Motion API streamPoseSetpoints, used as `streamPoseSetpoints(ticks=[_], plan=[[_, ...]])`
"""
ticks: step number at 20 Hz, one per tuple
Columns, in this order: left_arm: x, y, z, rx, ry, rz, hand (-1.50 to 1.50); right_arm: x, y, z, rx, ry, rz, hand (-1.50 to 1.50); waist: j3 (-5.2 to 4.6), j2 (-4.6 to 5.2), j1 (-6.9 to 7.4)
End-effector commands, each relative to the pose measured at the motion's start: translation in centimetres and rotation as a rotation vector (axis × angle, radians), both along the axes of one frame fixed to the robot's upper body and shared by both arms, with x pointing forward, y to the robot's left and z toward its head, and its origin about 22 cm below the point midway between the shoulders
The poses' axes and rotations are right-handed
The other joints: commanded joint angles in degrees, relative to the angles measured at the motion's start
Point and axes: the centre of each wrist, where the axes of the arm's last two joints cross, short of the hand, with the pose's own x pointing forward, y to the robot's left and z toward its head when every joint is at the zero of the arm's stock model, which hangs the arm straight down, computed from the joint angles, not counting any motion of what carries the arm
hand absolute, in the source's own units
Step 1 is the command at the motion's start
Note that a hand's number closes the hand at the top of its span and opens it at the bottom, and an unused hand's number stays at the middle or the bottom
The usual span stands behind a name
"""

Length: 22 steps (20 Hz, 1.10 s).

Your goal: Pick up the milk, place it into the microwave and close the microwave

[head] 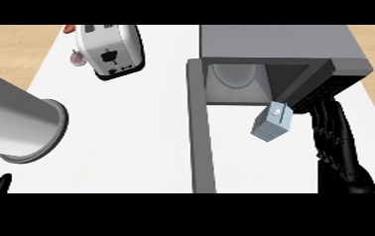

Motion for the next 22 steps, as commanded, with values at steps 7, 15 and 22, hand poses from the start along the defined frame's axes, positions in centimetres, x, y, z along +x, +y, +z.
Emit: streamPoseSetpoints(ticks=[7, 15, 22], plan=[[-3.9, 2.8, -1.6, 0.006, -0.019, 0.010, -1.50, 3.1, -0.3, -4.9, -0.037, 0.049, -0.076, -1.50, -0.01, -0.02, 0.55], [-5.7, 2.7, -1.0, 0.010, 0.007, 0.018, -1.50, 6.0, -1.2, -8.4, -0.089, 0.103, -0.059, -1.50, 0.03, 0.06, 0.32], [-6.7, 3.8, -1.6, 0.010, -0.011, 0.009, -1.50, 8.9, -3.2, -10.0, -0.124, 0.113, -0.129, -1.50, 0.03, 0.09, 0.24]])
